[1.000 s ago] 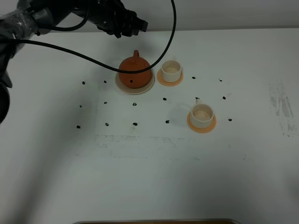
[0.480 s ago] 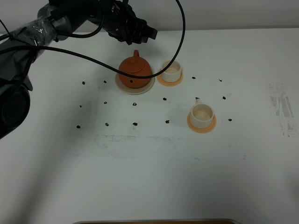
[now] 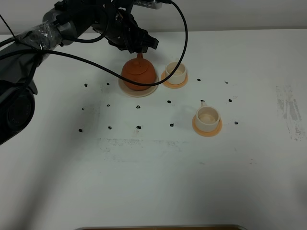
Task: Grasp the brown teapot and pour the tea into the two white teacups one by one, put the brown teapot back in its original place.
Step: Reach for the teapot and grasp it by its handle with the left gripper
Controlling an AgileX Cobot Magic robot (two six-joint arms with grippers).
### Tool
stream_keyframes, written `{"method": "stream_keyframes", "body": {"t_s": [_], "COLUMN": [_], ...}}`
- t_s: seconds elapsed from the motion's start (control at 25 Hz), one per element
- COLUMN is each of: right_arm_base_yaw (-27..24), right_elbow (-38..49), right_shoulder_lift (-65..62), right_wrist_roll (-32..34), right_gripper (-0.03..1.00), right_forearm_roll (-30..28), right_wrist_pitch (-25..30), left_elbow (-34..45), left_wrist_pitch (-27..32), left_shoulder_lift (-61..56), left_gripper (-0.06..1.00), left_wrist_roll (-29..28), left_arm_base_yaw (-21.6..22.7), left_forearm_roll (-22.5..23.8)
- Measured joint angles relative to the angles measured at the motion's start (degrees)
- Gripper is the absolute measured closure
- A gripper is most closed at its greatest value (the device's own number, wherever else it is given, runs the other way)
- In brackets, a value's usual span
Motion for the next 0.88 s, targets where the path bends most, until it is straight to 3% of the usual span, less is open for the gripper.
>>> {"method": "stream_keyframes", "body": {"t_s": [0.32, 0.6, 0.88], "right_arm_base_yaw": [0.0, 0.0, 0.0], "right_elbow": [0.0, 0.0, 0.0], "right_shoulder_lift": [0.0, 0.0, 0.0], "right_wrist_roll": [0.0, 0.0, 0.0], "right_gripper": [0.53, 0.53, 0.53], "right_forearm_roll": [0.0, 0.1, 0.2], "right_wrist_pitch": [0.0, 0.0, 0.0], "left_elbow": [0.0, 0.0, 0.0], "left_wrist_pitch": [-0.8, -5.7, -8.7], "left_shoulder_lift": [0.9, 3.1, 4.2], "left_gripper": [0.47, 0.48, 0.53], "left_wrist_roll": [-0.2, -0.2, 0.8], "left_arm_base_yaw": [0.9, 1.1, 1.1], "left_forearm_roll": [0.4, 0.3, -3.5]}}
